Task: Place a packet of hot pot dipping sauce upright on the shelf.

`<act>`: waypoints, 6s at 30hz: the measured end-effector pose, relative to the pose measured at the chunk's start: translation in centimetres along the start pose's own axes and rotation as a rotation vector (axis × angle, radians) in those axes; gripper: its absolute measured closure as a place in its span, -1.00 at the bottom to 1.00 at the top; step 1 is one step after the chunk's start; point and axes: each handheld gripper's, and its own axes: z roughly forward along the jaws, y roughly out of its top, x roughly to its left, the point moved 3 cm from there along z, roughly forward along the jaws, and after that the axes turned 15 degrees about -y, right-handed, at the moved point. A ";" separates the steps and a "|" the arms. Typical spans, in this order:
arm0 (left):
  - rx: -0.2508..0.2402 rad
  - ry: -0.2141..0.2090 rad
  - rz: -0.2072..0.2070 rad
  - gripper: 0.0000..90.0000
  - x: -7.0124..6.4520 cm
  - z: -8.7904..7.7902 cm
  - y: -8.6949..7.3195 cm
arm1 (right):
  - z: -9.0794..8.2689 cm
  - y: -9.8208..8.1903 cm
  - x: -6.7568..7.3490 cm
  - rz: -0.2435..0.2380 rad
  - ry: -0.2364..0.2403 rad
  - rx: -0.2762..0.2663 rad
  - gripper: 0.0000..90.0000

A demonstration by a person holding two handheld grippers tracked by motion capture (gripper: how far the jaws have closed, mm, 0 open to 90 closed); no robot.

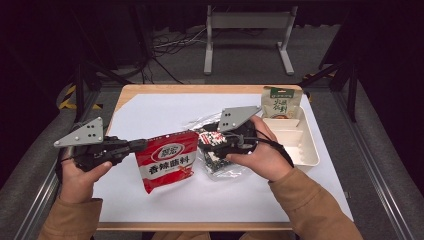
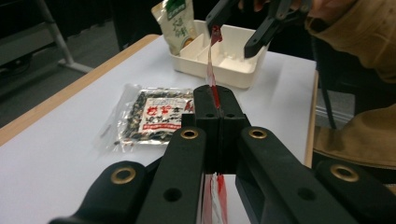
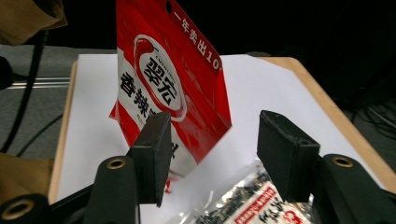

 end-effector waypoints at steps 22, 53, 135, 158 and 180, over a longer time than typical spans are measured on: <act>-0.009 -0.047 0.052 1.00 -1.7 1.2 1.0 | 3.3 -1.2 1.6 0.134 0.231 -0.081 0.67; -0.038 0.040 -0.049 0.24 -0.2 2.3 0.0 | -4.1 0.2 -1.8 0.003 0.070 -0.044 0.97; -0.027 0.292 -0.192 -0.09 6.4 4.0 -9.2 | -10.6 -11.1 -20.2 0.020 -0.324 0.123 0.97; -0.022 0.290 -0.197 -0.09 6.4 4.0 -9.3 | -9.0 -13.4 -19.7 0.091 -0.298 0.081 0.95; -0.026 0.288 -0.204 -0.11 6.5 4.1 -9.4 | -9.9 -17.7 -20.7 0.230 -0.394 0.174 0.96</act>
